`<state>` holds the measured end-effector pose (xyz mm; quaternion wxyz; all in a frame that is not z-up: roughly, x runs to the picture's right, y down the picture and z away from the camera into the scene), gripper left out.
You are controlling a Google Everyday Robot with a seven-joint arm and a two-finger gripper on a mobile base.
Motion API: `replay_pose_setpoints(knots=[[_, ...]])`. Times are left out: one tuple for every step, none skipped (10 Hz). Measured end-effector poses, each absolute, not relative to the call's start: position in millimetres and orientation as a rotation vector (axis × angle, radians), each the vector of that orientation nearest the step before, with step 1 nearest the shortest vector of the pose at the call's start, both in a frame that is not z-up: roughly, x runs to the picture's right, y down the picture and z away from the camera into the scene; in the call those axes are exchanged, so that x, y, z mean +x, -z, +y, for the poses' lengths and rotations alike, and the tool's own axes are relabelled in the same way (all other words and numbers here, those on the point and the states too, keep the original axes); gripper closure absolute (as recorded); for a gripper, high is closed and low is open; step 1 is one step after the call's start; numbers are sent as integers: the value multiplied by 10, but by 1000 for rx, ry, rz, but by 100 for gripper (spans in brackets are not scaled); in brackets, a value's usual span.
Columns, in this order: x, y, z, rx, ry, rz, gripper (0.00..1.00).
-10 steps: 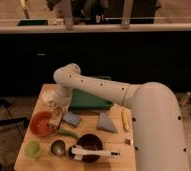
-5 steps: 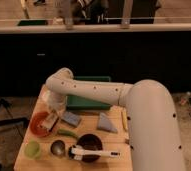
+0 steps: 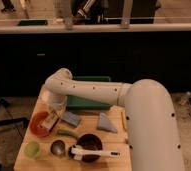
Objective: Wipe red bowl with eraser
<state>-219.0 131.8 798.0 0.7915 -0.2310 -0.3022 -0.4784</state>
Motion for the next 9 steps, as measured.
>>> replay_pose_setpoints(knots=[[-2232,-7965,1319,-498,1039,-578,100],[-2280,-7939,1323,-492,1043,-513,100],[-2268,-7942,1306,-490,1044,-476,100],[-2261,-7931,1290,-490,1037,-446,100],[-2300,-7917,1293,-492,1027,-428,100],[-2323,-7916,1284,-494,1014,-413,100],[-2334,-7938,1260,-503,986,-400,100],[-2381,-7980,1254,-520,968,-389,100],[-2479,-8033,1287,-545,951,-401,100]])
